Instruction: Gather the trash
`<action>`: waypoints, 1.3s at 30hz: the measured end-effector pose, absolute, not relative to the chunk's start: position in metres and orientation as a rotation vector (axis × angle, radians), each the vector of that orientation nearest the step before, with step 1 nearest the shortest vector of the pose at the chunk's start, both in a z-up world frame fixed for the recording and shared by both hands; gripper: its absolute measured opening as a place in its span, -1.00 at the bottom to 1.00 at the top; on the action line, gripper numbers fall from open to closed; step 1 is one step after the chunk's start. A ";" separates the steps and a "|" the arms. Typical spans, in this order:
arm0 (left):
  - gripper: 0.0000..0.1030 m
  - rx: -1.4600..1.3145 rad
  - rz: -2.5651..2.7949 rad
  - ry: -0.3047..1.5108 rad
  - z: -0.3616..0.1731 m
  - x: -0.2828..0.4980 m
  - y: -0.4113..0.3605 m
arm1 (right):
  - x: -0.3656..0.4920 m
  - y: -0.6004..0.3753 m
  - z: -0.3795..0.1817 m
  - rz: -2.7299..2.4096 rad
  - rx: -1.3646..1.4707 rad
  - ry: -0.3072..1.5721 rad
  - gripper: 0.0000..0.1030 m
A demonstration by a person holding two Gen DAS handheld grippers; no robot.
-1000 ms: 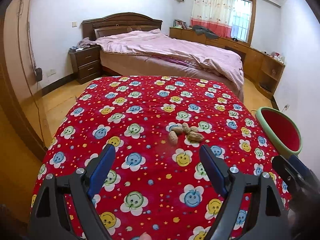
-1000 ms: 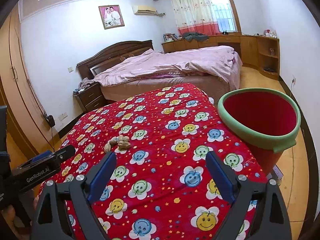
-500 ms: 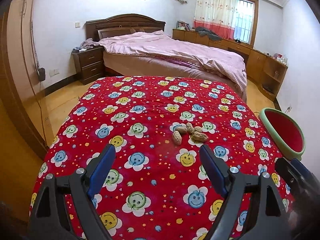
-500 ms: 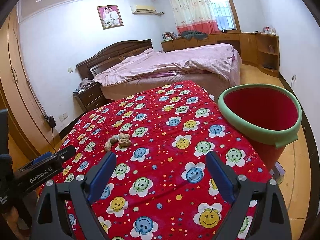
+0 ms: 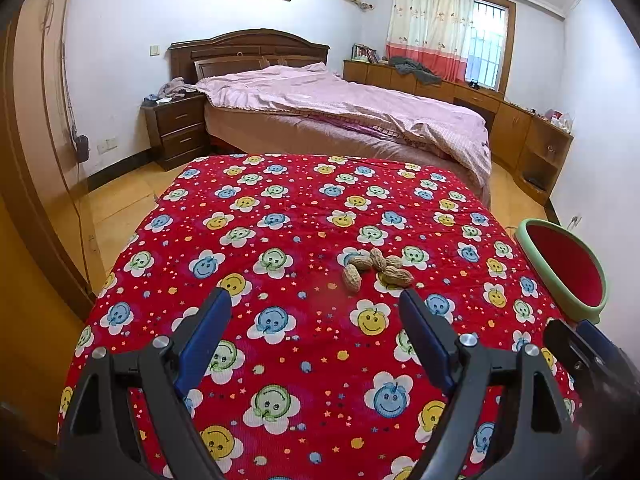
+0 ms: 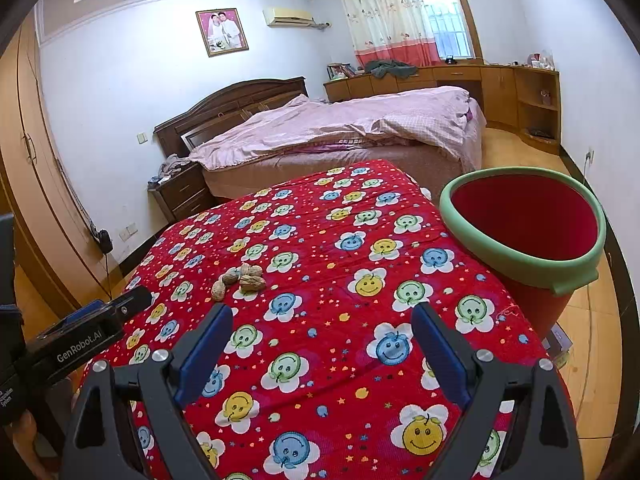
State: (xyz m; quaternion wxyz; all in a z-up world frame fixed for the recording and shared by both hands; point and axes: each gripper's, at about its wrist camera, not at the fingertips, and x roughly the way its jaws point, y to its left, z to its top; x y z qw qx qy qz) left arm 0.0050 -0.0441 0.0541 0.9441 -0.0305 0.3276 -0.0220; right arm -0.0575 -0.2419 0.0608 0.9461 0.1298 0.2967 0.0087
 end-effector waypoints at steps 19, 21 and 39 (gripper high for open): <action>0.65 -0.066 -0.047 0.671 0.054 0.005 -0.043 | -0.058 -0.242 0.061 0.018 0.265 0.604 0.80; 0.65 -0.066 -0.047 0.671 0.054 0.005 -0.043 | -0.058 -0.242 0.061 0.018 0.264 0.604 0.80; 0.65 -0.070 -0.045 0.674 0.053 0.005 -0.042 | -0.058 -0.242 0.061 0.018 0.266 0.604 0.80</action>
